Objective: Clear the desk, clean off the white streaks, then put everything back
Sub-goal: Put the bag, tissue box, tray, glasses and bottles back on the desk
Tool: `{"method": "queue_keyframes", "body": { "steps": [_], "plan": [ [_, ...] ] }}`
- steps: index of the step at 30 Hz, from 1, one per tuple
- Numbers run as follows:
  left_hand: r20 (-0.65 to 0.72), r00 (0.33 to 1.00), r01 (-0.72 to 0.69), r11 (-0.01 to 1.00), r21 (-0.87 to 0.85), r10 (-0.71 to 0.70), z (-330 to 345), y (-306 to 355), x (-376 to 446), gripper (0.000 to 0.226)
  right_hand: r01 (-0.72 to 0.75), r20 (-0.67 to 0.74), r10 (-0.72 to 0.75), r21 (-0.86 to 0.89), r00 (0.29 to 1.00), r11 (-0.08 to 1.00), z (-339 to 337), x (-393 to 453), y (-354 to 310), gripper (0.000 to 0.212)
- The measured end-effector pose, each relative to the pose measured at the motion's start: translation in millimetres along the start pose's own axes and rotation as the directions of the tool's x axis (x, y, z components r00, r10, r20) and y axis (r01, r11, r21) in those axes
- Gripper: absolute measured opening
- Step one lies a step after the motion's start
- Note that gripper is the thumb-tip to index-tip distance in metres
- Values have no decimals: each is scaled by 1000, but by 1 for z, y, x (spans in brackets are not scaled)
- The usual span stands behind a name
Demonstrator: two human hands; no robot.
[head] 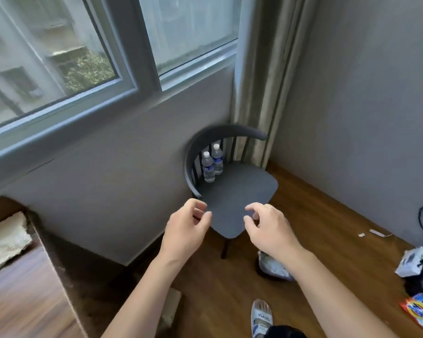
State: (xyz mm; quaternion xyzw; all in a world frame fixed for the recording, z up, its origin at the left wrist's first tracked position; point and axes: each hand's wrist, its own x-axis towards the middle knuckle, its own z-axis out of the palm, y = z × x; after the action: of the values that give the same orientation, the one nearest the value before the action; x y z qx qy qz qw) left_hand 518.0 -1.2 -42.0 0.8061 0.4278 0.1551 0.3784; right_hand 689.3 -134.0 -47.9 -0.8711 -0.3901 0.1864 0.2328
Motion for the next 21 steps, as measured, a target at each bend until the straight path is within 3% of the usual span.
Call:
{"method": "queue_keyframes", "body": {
  "steps": [9,14,21],
  "plan": [
    [-126,981,147,989,-30,-150,62,33,100,23,124,88,-128,48,988,991,-45,138,47,36],
    [-106,977,180,983,-38,-183,97,14,170,33,166,135,-173,60,976,984,-21,216,53,43],
    [-109,948,277,943,-182,-300,138,-30,295,48,154,194,-175,115,965,981,40,350,67,53]
  ]
}}
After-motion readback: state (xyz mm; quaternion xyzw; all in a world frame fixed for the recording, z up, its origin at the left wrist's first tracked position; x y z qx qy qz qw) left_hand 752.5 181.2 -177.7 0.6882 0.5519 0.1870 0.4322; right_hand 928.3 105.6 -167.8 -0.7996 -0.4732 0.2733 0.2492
